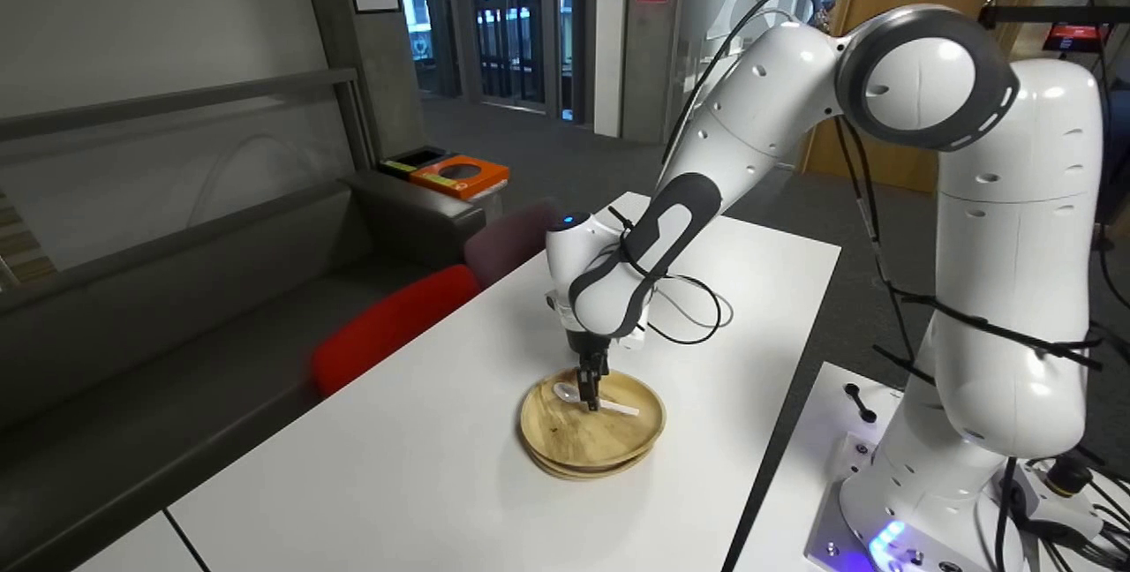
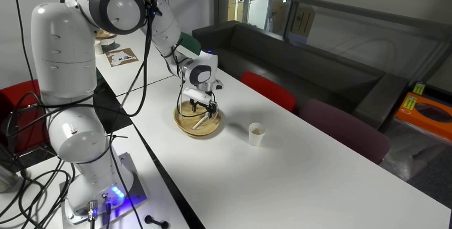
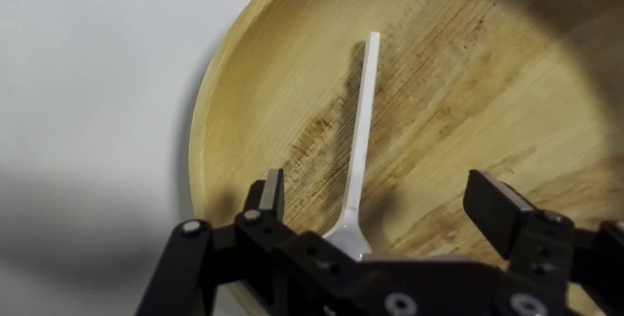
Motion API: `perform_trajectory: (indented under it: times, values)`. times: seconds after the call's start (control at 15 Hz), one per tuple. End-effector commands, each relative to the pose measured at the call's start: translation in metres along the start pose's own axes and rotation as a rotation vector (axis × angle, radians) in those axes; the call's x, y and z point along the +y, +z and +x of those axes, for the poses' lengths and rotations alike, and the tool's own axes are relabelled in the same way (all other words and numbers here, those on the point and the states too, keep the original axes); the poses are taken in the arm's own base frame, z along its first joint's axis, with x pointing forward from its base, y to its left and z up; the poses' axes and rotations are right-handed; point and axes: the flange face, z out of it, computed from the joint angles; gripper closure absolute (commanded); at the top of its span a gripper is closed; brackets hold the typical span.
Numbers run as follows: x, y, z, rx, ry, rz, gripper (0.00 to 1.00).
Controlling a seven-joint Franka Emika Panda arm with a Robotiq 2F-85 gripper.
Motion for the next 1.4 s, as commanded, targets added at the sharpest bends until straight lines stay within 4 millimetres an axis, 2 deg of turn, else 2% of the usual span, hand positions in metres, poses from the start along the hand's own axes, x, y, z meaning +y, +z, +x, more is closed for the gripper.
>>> perform_trajectory:
  times: [0.0, 0.4, 0.47, 0.53, 0.73, 1.13, 1.2, 1.33]
  values:
    - [0.008, 0.008, 0.008, 0.039, 0.088, 0.003, 0.00]
    - [0.014, 0.024, 0.018, 0.052, 0.196, 0.005, 0.00]
    - [0.015, 0.027, 0.019, 0.049, 0.214, 0.005, 0.25]
    - [0.016, 0.029, 0.020, 0.046, 0.224, 0.008, 0.26]
    - [0.019, 0.033, 0.023, 0.035, 0.256, 0.014, 0.47]
    - [0.022, 0.028, 0.029, 0.043, 0.281, 0.018, 0.96]
    - [0.022, 0.028, 0.029, 0.042, 0.282, 0.022, 0.99]
    - [0.021, 0.027, 0.030, 0.042, 0.287, 0.029, 0.99]
